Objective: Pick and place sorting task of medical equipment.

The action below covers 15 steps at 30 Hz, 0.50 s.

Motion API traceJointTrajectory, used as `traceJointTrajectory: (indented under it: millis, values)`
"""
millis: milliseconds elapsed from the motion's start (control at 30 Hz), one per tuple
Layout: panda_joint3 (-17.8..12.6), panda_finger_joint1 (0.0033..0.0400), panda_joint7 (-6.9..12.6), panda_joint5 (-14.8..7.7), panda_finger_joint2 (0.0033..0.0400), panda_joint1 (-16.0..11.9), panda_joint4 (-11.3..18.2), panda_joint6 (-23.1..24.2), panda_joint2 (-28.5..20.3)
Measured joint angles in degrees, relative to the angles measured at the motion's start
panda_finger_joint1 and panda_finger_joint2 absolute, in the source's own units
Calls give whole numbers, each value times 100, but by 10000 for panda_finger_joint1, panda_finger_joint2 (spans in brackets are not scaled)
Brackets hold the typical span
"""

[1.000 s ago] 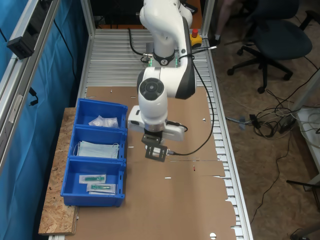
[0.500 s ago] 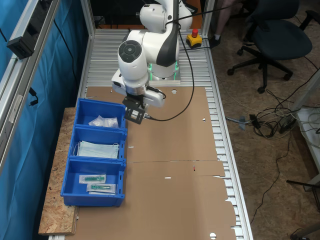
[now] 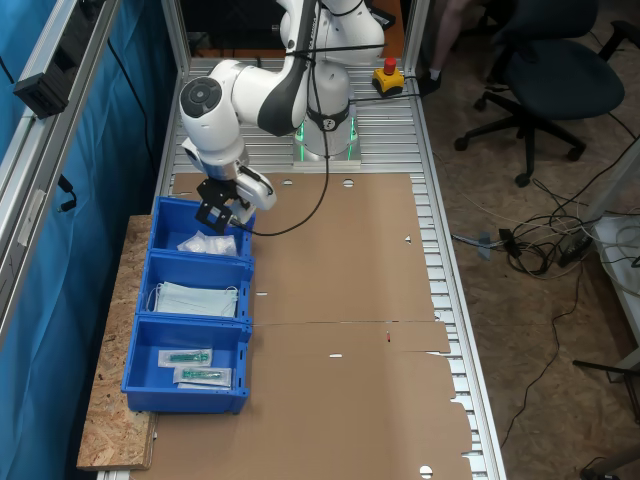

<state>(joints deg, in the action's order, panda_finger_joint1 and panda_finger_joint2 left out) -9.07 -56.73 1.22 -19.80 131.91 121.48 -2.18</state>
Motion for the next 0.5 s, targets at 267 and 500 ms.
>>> traceJointTrajectory:
  millis: [267, 500]
  values:
    - [-275, 61, 0, 0, 61, -55, 3, 325, 102]
    - [-427, 61, 0, 0, 61, -70, 3, 617, 228]
